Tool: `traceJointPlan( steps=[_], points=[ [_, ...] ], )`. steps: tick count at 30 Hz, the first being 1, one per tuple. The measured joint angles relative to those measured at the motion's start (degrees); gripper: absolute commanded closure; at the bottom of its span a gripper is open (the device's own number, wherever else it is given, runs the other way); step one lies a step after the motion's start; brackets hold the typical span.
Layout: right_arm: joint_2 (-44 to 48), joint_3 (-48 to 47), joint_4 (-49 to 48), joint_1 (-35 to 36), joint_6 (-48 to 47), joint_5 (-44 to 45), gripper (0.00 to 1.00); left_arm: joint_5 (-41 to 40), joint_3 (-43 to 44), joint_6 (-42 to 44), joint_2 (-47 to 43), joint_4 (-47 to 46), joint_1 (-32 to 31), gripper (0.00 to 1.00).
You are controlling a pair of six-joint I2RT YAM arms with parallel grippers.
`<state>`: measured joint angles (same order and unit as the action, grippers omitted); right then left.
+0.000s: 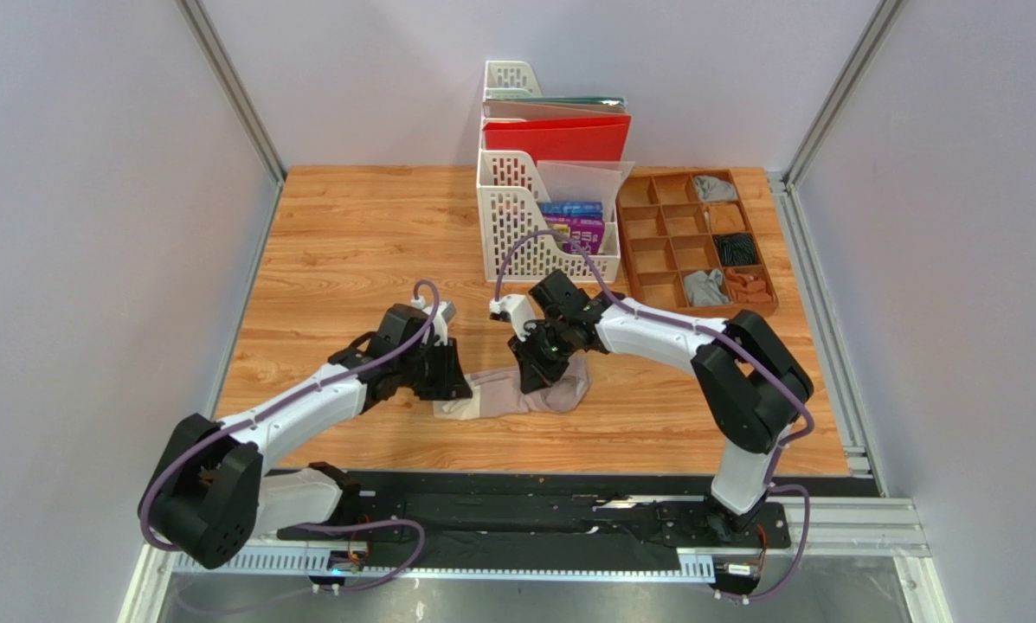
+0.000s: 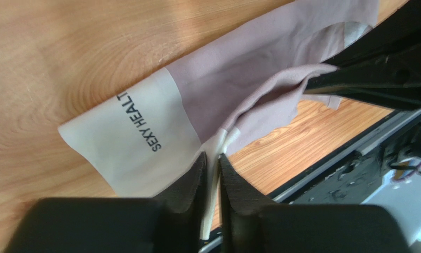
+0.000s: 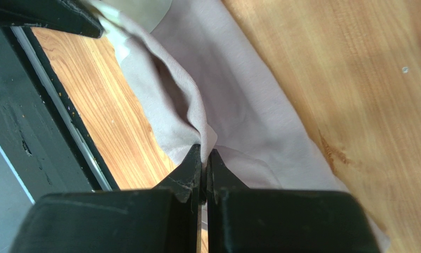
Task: Roll the underwear
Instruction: Fold the underwear at the center of the board.
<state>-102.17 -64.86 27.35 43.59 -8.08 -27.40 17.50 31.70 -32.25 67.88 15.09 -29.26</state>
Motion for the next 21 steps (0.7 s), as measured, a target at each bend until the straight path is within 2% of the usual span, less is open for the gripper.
traceJointPlan(
  steps=[1,4,11,21],
  points=[
    [-0.66,-0.61,0.35,-0.22,-0.15,-0.33,1.00,0.00,0.48,0.24,0.48,0.11,0.15,0.51],
    [-3.37,-3.32,1.77,-0.83,-0.57,-1.31,1.00,0.02,1.44,0.87,1.18,0.20,0.42,0.45],
    [-7.17,-6.19,3.56,-1.84,-0.81,-3.10,1.00,-1.22,2.93,2.40,2.05,0.98,0.48,0.43],
    [-9.44,-8.09,4.63,-2.80,-0.76,-4.74,1.00,-12.37,3.74,3.87,0.92,4.87,0.48,0.36]
  ],
)
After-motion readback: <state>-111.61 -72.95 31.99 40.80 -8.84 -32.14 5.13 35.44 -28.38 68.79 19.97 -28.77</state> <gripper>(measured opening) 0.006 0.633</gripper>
